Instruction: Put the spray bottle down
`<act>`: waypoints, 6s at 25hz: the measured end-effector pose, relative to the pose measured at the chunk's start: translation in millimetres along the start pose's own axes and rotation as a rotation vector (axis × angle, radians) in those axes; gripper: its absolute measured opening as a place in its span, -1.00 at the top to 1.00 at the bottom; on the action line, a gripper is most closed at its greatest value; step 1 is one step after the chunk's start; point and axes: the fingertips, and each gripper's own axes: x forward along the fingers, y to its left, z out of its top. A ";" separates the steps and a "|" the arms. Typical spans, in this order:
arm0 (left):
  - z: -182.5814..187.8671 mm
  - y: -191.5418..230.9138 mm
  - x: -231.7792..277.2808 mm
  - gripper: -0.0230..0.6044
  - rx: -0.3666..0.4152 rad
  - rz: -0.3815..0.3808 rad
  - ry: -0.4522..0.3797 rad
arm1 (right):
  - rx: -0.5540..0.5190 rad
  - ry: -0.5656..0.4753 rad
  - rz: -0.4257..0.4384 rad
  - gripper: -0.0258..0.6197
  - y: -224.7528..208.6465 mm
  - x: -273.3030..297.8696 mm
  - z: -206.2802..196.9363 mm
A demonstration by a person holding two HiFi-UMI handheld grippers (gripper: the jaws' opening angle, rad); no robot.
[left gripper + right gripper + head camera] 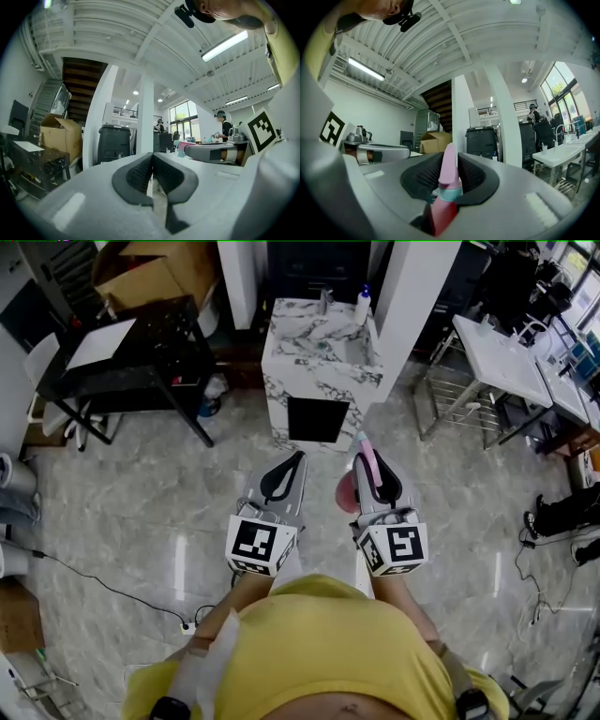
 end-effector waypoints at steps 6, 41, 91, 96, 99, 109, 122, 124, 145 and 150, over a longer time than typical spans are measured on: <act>6.8 78.6 71.2 0.91 0.036 0.005 -0.010 | -0.009 -0.040 -0.002 0.63 -22.5 101.5 9.6; -33.4 254.8 285.0 0.91 -0.038 -0.019 0.029 | 0.011 -0.013 -0.008 0.63 -117.2 370.7 -23.8; -74.7 418.1 613.7 0.91 -0.022 0.012 0.124 | 0.004 0.044 0.122 0.63 -267.7 721.6 -87.9; -91.4 435.0 623.7 0.91 -0.037 0.004 0.149 | -0.005 0.051 0.113 0.64 -260.2 748.5 -104.6; -103.3 443.7 627.6 0.91 -0.047 0.001 0.167 | -0.021 0.060 0.093 0.64 -258.6 763.5 -118.1; -130.1 473.4 645.2 0.91 -0.064 0.005 0.195 | -0.062 0.086 0.035 0.64 -252.6 806.1 -148.4; -162.7 494.9 649.8 0.91 -0.089 0.025 0.242 | -0.067 0.136 -0.054 0.64 -268.7 835.1 -190.5; -165.5 496.1 649.0 0.91 -0.093 0.028 0.246 | -0.075 0.140 -0.064 0.64 -269.5 837.8 -194.5; -177.5 494.0 629.1 0.91 -0.094 0.055 0.258 | -0.067 0.156 -0.132 0.63 -275.8 836.9 -215.5; -176.7 488.7 627.3 0.91 -0.095 0.052 0.259 | -0.056 0.218 -0.116 0.63 -272.7 832.8 -223.4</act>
